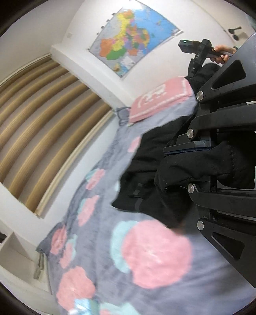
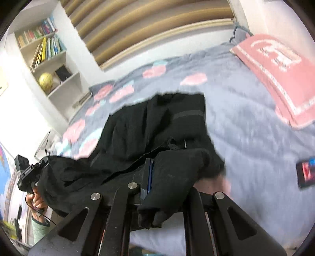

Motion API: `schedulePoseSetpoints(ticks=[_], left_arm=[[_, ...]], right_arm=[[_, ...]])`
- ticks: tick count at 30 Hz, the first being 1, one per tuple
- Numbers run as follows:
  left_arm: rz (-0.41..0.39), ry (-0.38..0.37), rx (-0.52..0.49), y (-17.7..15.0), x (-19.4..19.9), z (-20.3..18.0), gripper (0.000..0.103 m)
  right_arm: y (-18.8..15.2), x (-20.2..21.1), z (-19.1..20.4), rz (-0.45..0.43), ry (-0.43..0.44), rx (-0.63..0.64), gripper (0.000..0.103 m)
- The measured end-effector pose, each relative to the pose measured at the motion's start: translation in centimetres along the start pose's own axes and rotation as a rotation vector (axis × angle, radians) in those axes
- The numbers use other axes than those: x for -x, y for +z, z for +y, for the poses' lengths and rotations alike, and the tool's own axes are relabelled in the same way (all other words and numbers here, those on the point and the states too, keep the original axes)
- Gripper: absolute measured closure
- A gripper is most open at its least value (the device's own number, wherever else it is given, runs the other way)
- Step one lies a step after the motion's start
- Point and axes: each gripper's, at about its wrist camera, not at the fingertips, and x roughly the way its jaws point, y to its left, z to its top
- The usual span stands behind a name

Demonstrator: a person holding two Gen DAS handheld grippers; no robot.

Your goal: Fold large clothes

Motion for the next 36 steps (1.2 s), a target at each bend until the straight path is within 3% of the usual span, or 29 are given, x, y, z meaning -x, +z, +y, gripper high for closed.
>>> schedulePoseSetpoints(ticks=[8, 13, 18, 22, 30, 36], left_arm=[[-0.053, 0.044, 0.028, 9.0, -8.9, 0.8, 0.083], [-0.057, 0.184, 0.023, 11.6, -16.8, 2.9, 0.082], [0.044, 0.33, 0.044, 11.0, -25.9, 7.3, 0.082], [0.196, 0.413, 0.04, 8.4, -32.7, 10.7, 0.081], [0.211, 0.424, 0.022, 7.7, -33.7, 11.6, 0.081], [0.255, 0.307, 0.037, 9.3, -30.7, 10.8, 0.077]], right_arm=[[11.0, -6.8, -2.1, -0.061, -0.061, -0.054, 0.09], [16.4, -15.8, -5.0, -0.024, -0.151, -0.1, 0.09], [16.4, -25.7, -8.3, 0.091, -0.242, -0.113, 0.09], [14.2, -32.9, -10.9, 0.242, -0.29, -0.149, 0.091], [13.3, -34.8, -10.9, 0.24, -0.334, -0.109, 0.091], [14.1, -32.5, -11.3, 0.285, -0.23, -0.149, 0.082]])
